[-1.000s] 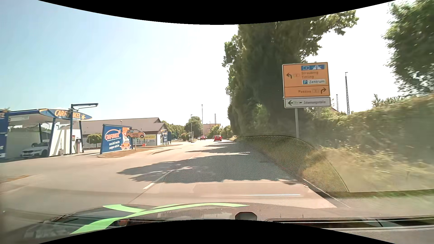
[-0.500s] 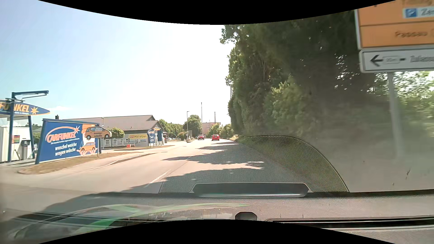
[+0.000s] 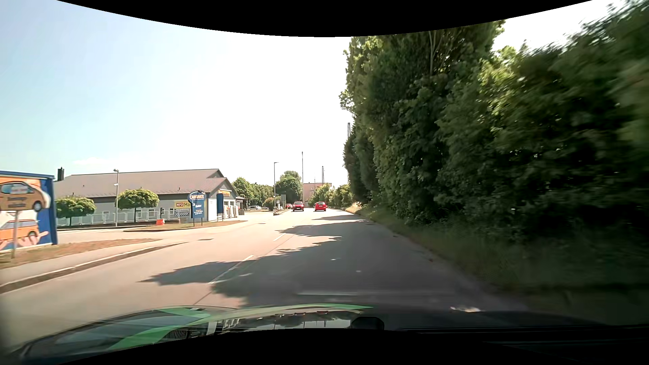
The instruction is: Follow the waypoints while adhering to traffic rules and regulations
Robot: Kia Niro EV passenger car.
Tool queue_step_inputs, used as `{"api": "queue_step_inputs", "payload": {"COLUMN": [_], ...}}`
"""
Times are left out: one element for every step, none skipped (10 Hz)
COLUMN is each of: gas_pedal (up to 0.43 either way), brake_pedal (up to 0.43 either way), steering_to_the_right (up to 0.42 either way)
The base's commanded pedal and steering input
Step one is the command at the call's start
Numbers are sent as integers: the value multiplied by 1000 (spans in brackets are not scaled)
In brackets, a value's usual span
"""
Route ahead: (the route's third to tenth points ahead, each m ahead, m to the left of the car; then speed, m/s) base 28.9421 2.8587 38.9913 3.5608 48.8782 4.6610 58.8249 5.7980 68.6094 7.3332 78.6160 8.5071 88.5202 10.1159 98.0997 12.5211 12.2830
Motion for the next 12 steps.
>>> {"api": "queue_step_inputs", "payload": {"gas_pedal": [197,197,189,189,189,189,189,189,189,189,157,157], "brake_pedal": [0,0,0,0,0,0,0,0,0,0,0,0], "steering_to_the_right": [-8,-8,-8,-8,-8,-8,-8,-8,-8,-8,-8,-8]}}
